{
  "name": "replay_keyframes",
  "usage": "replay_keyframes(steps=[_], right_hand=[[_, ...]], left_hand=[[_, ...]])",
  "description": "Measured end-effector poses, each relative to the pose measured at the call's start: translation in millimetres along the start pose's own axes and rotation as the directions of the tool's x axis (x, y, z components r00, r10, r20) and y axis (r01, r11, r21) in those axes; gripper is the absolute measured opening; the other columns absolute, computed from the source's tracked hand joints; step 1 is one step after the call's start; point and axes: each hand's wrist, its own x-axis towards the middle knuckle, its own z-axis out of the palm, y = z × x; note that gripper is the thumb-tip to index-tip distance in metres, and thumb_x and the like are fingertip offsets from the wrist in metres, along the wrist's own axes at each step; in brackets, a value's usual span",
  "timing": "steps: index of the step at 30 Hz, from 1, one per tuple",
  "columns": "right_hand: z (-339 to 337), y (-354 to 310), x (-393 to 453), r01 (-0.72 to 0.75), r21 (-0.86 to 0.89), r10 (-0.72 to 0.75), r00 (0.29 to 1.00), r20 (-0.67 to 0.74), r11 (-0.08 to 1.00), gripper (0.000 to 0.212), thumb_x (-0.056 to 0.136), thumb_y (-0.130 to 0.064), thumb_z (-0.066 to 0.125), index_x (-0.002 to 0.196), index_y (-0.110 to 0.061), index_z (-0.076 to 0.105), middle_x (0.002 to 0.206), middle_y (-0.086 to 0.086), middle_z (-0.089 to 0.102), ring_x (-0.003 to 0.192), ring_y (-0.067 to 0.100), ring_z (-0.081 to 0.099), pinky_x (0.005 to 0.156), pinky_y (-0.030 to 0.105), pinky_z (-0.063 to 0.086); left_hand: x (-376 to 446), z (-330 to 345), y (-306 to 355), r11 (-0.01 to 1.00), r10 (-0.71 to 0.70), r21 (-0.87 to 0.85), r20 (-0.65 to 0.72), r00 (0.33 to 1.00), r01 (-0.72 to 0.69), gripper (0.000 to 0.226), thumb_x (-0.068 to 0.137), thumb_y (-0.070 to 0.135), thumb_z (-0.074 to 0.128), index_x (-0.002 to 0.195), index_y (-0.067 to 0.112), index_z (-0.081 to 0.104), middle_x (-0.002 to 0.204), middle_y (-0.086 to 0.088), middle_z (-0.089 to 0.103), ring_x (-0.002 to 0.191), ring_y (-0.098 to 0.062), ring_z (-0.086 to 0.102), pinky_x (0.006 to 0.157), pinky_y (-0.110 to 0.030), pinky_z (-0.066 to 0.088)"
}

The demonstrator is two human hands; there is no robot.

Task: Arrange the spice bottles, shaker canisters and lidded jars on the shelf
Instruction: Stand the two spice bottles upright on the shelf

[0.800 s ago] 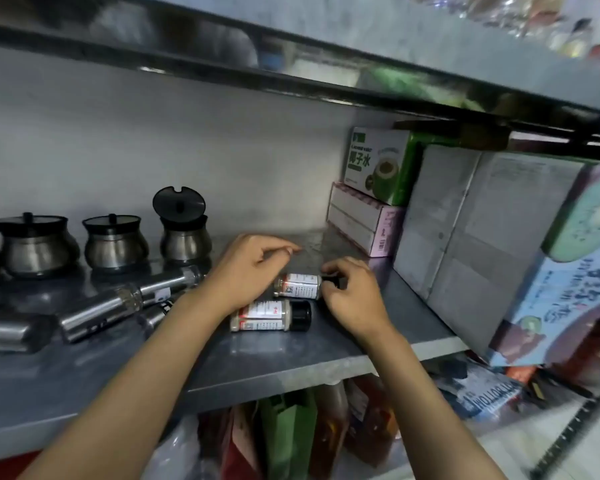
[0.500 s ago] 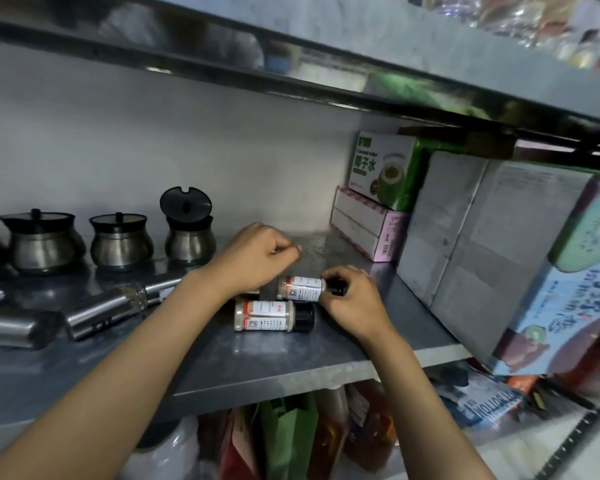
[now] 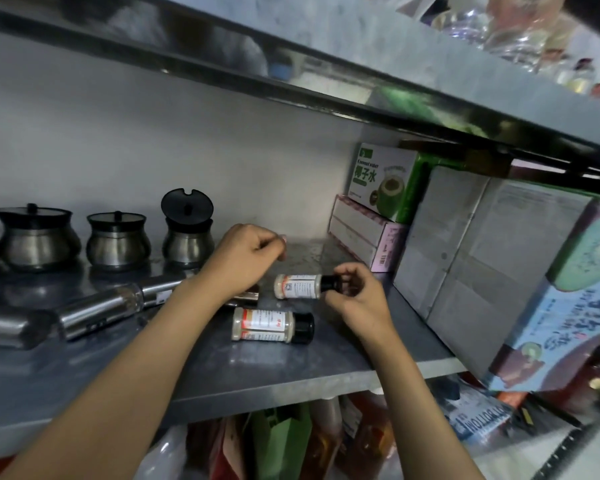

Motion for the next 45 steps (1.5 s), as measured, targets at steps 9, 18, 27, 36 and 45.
replay_keyframes(steps=[9, 18, 27, 36, 45], right_hand=[[25, -30, 30, 0.107, 0.001, -0.107, 0.994, -0.021, 0.994, 0.038, 0.066, -0.025, 0.085, 0.102, -0.017, 0.076, 0.097, -0.004, 0.075, 0.094, 0.011, 0.07, 0.09, 0.034, 0.056], [31, -19, 12, 0.107, 0.214, -0.085, 0.99, -0.108, 0.971, 0.03, 0.087, -0.012, 0.07, 0.117, -0.013, 0.07, 0.103, -0.01, 0.073, 0.094, -0.001, 0.068, 0.081, 0.012, 0.05], [21, -13, 10, 0.082, 0.314, -0.063, 0.995, -0.071, 0.946, 0.035, 0.085, 0.006, 0.066, 0.114, -0.013, 0.068, 0.106, 0.007, 0.072, 0.098, 0.012, 0.067, 0.088, 0.021, 0.052], [25, -14, 9, 0.152, 0.248, -0.127, 0.985, -0.114, 0.957, 0.039, 0.079, 0.004, 0.074, 0.116, -0.002, 0.061, 0.078, -0.007, 0.056, 0.059, -0.012, 0.053, 0.061, 0.005, 0.043], [25, -15, 10, 0.093, 0.226, -0.056, 0.985, -0.162, 0.97, 0.046, 0.076, -0.014, 0.081, 0.117, -0.009, 0.063, 0.087, -0.004, 0.061, 0.071, -0.003, 0.054, 0.068, 0.007, 0.046]], left_hand=[[-16, -2, -5, 0.981, 0.052, 0.191, -0.043, 0.998, -0.043, 0.049, 0.091, 0.049, 0.042, 0.061, 0.014, 0.057, 0.058, -0.004, 0.058, 0.057, -0.017, 0.057, 0.054, -0.029, 0.04], [-14, -2, -12, 0.977, 0.087, 0.206, -0.132, 0.987, -0.058, 0.05, 0.094, 0.046, 0.037, 0.064, 0.013, 0.06, 0.068, -0.003, 0.066, 0.07, -0.022, 0.062, 0.069, -0.036, 0.05], [-16, -3, -8, 0.999, 0.015, 0.031, -0.134, 0.991, -0.011, 0.066, 0.093, 0.059, 0.019, 0.06, 0.021, 0.062, 0.067, 0.005, 0.066, 0.071, -0.014, 0.063, 0.081, -0.039, 0.05], [-17, -3, -9, 0.999, -0.001, 0.053, -0.114, 0.993, 0.007, 0.072, 0.096, 0.057, 0.013, 0.06, 0.02, 0.063, 0.065, 0.004, 0.067, 0.069, -0.013, 0.063, 0.082, -0.039, 0.049], [-17, -2, -9, 0.997, 0.003, 0.079, -0.11, 0.994, 0.006, 0.072, 0.097, 0.055, 0.014, 0.061, 0.019, 0.064, 0.067, 0.004, 0.068, 0.069, -0.014, 0.064, 0.082, -0.037, 0.05]])
